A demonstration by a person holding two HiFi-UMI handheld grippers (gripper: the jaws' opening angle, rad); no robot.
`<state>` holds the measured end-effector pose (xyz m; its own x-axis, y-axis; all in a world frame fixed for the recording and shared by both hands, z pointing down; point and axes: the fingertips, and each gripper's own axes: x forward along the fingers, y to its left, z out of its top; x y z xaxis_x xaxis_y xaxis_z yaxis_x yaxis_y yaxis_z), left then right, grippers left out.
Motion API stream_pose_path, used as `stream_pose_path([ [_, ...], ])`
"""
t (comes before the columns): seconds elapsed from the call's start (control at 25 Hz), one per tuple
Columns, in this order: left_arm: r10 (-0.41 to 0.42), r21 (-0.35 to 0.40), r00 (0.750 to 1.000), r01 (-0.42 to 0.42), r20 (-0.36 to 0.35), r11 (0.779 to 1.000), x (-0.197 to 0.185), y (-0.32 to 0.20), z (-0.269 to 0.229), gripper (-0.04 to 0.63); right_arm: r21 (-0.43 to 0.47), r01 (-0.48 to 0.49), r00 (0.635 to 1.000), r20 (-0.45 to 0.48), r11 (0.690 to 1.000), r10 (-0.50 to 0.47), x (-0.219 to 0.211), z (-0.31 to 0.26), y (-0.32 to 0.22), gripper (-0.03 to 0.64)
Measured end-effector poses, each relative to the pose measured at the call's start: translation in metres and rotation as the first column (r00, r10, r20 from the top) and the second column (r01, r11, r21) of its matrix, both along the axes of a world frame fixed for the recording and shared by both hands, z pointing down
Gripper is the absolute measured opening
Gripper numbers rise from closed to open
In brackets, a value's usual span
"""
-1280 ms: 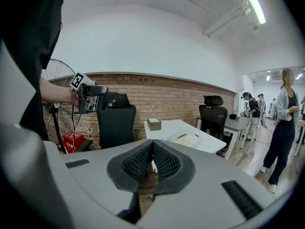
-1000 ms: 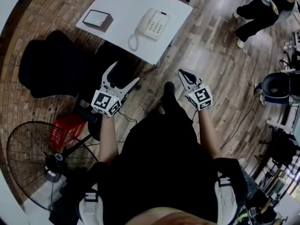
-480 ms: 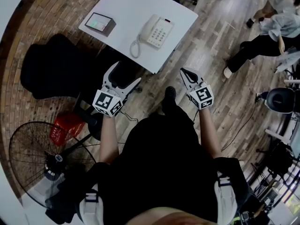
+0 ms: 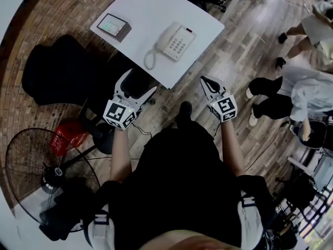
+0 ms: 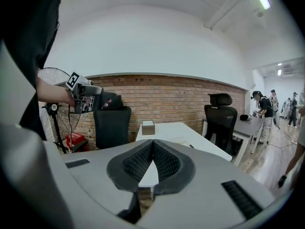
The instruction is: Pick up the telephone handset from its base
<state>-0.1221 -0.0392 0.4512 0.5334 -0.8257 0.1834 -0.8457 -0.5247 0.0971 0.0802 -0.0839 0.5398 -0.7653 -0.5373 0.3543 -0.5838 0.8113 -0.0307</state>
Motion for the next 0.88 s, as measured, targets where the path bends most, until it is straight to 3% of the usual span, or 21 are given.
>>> stream_pose_path([
  [0.88, -0.075, 0.009, 0.996, 0.075, 0.051, 0.997, 0.043, -0.072, 0.0, 0.423, 0.027, 0.092, 0.996, -0.014, 0.995, -0.092, 0.039, 0.0, -0.085, -0.002],
])
